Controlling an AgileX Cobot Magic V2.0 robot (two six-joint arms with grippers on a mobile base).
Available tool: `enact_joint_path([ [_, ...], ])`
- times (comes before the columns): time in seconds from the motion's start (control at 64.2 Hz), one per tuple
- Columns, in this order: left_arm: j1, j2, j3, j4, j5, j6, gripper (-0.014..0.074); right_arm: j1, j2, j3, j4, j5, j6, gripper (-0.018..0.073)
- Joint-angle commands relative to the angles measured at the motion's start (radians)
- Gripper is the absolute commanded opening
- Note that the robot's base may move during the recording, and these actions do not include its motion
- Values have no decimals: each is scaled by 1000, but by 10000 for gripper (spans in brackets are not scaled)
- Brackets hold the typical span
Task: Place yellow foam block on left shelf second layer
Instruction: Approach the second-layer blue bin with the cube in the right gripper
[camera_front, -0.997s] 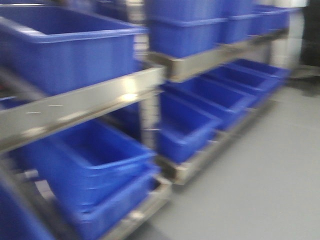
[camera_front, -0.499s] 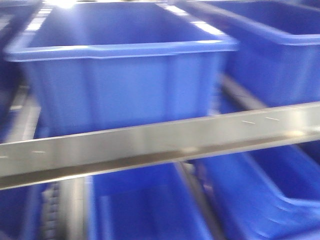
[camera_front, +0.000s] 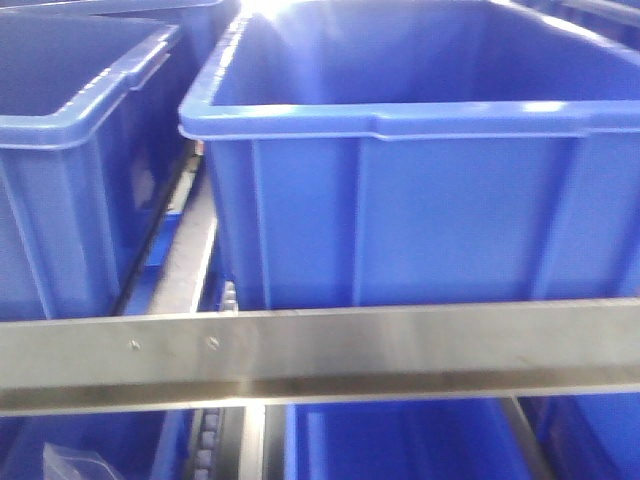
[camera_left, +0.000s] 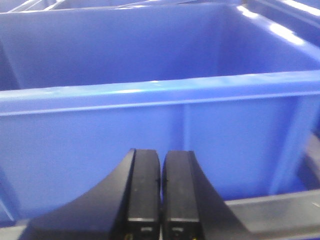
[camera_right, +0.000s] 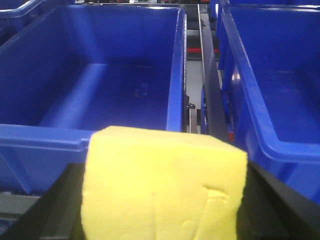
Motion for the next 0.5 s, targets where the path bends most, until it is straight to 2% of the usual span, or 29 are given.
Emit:
enact_joint_path([
  [0.0,-6,-14,26,-3,-84,-4,136,-4,21,-28,-19,-91,-8,330],
  [0.483,-6,-14,26,-3,-84,-4,137,-4,21,-28,-19,-91,-8,330],
])
